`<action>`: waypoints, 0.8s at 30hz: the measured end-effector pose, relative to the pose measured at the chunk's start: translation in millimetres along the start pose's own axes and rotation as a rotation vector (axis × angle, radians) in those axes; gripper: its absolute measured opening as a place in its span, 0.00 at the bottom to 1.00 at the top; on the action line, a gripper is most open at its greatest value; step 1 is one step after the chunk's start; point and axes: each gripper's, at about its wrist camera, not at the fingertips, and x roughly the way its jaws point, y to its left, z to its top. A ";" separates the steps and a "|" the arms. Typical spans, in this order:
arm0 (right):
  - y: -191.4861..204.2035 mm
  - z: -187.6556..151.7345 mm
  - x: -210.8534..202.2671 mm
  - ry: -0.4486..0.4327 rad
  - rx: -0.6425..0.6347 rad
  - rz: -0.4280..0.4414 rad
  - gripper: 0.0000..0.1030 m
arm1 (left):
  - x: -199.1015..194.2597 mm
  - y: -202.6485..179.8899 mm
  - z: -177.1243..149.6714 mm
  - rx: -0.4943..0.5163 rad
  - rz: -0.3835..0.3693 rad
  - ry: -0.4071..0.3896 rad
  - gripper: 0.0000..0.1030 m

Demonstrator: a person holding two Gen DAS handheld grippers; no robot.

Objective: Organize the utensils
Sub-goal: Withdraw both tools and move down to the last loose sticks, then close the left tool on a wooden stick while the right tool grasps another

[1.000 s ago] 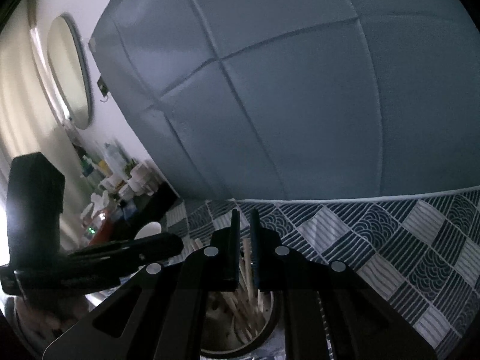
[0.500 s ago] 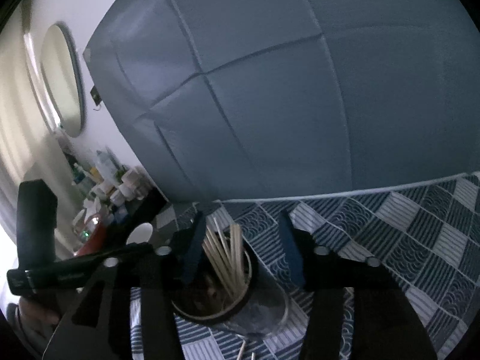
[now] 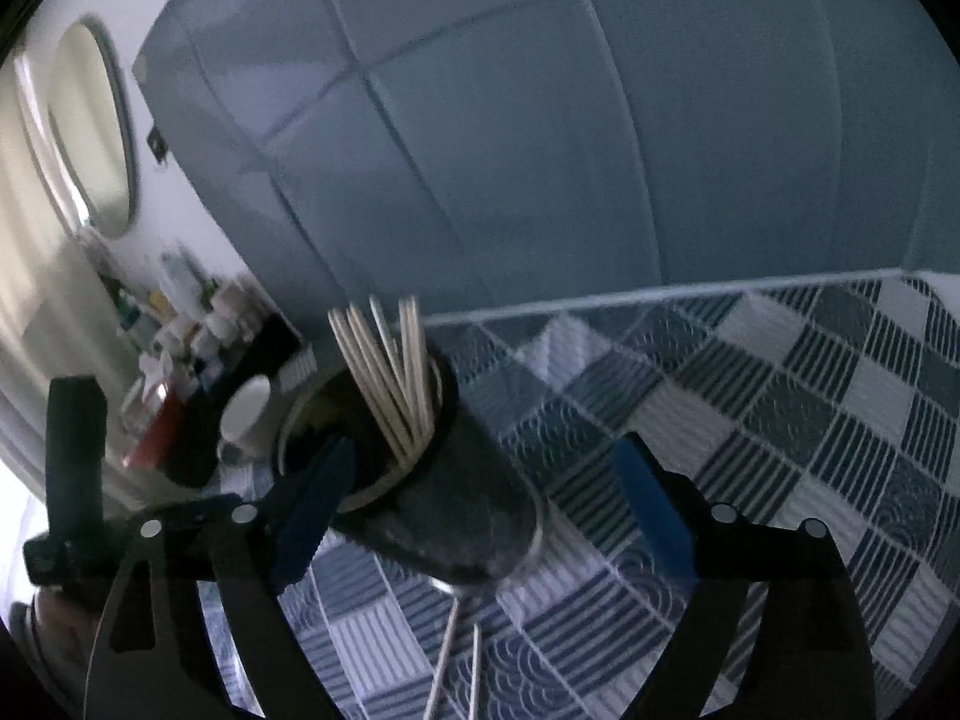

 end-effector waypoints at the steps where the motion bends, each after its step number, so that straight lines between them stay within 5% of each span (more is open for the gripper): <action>1: -0.4 -6.0 2.8 0.018 -0.008 -0.007 0.82 | 3.3 3.0 -3.9 -0.004 0.009 0.013 0.90; 16: 15.3 -117.8 47.9 0.370 -0.220 -0.113 0.82 | 51.7 19.2 -64.7 0.032 0.066 0.216 0.94; 24: 10.2 -150.4 57.1 0.460 -0.282 -0.203 0.80 | 62.0 7.9 -83.7 0.068 0.073 0.268 0.94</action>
